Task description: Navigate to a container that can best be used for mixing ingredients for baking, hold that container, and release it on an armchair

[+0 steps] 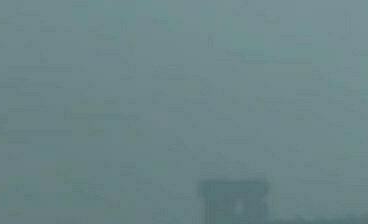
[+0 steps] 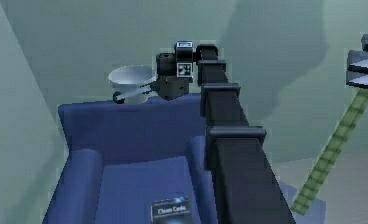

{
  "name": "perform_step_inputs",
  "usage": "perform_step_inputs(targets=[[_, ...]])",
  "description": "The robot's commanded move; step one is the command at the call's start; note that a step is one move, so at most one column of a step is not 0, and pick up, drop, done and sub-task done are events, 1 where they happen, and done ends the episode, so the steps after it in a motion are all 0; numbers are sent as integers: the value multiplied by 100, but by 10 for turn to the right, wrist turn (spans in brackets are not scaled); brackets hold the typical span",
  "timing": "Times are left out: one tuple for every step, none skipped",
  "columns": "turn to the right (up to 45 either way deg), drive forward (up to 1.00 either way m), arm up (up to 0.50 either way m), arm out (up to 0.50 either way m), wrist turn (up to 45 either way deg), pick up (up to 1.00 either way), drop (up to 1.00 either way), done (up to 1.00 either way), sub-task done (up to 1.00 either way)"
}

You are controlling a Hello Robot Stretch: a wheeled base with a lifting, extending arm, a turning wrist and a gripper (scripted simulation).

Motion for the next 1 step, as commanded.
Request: perform_step_inputs(targets=[[0,0,0,0,120,0,0,0,0]])
